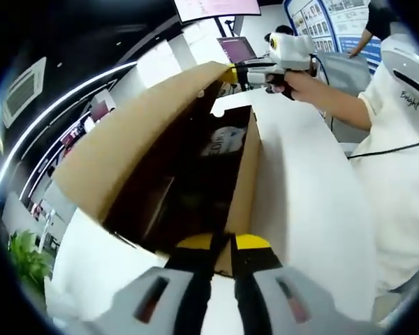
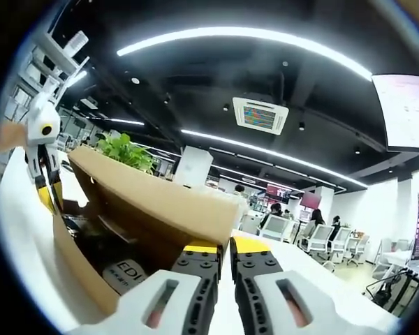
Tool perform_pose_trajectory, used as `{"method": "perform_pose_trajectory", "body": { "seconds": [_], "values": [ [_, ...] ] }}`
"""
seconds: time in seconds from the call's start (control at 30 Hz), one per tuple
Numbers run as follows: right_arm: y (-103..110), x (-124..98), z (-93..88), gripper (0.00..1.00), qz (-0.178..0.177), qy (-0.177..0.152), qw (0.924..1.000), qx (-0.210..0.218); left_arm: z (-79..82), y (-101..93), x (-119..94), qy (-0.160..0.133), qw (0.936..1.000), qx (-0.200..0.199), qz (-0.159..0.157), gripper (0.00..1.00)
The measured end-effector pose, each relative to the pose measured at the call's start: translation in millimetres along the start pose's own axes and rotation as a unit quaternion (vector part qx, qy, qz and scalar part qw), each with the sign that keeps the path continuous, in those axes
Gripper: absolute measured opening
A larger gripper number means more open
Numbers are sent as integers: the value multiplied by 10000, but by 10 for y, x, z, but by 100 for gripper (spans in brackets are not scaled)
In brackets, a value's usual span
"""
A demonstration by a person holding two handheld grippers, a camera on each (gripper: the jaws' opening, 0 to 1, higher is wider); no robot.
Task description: Operate the shoe box by opening the lid, removing the specified soft item, and placing it in the target area until the item is outside and the box remains undamaged.
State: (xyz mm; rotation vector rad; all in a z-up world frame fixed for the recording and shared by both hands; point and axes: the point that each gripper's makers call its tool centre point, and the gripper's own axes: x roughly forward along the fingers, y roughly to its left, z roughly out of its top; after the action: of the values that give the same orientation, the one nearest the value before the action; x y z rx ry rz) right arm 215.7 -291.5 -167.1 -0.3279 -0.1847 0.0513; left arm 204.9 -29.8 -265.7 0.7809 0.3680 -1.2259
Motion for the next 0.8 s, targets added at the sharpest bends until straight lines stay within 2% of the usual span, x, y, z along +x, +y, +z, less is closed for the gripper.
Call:
{"method": "perform_pose_trajectory", "body": {
  "seconds": [0.13, 0.2, 0.37, 0.53, 0.8],
  "values": [
    [0, 2, 1, 3, 0, 4, 10000, 6, 0, 4, 8, 115, 9998, 66, -164, 8],
    [-7, 7, 6, 3, 6, 2, 10000, 17, -1, -2, 18, 162, 9997, -48, -202, 8],
    [-24, 43, 53, 3, 58, 34, 9998, 174, -10, -12, 23, 233, 9996, 77, -131, 8],
    [-27, 56, 82, 3, 76, -10, 10000, 39, -6, -12, 47, 216, 9996, 46, -191, 8],
    [-30, 47, 67, 2, 97, -4, 9998, 150, -11, -30, 68, 481, 9985, -31, -275, 8]
  ]
}}
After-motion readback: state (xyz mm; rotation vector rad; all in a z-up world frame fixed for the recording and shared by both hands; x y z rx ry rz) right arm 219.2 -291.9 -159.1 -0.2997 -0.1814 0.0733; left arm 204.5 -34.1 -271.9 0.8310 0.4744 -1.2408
